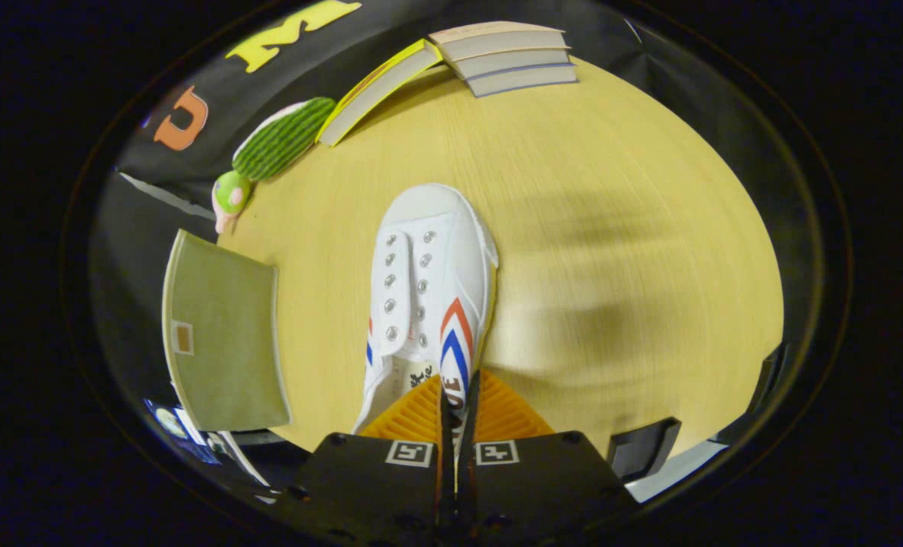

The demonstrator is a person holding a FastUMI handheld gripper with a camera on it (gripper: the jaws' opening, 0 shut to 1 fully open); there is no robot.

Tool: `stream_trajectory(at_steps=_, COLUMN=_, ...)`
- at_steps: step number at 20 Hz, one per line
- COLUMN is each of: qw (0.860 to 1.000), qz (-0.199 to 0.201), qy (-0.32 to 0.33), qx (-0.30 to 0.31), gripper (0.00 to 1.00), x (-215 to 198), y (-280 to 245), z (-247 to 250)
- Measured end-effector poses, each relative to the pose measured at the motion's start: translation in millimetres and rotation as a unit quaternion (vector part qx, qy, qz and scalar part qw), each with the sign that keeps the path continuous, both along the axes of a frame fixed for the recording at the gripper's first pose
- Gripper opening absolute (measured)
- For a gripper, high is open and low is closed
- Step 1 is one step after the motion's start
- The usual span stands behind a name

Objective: Open the storage box then place both shoes into the box .Put the left shoe in first, then the right shoe, with the right side of both shoes facing outward in a uniform manner.

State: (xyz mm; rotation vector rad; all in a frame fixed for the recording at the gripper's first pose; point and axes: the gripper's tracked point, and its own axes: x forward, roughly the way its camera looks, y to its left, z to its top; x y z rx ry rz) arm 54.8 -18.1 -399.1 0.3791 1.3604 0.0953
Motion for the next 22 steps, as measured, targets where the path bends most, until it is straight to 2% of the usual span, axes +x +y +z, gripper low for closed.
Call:
stream_trajectory(at_steps=5, qw=0.999, qz=-0.01, qy=-0.002, qx=0.053, gripper=0.07, x=-9.5, y=30.7, z=27.8)
stream_trajectory(at_steps=11, qw=0.998, qz=-0.004, qy=-0.036, qx=0.048, gripper=0.06, x=-14.2, y=68.2, z=104.0)
stream_trajectory(at_steps=17, qw=0.995, qz=0.023, qy=-0.086, qx=0.055, gripper=0.07, x=-13.9, y=154.4, z=185.8)
stream_trajectory(at_steps=22, qw=0.996, qz=0.029, qy=-0.079, qx=0.036, gripper=0.06, x=-18.1, y=224.4, z=190.5)
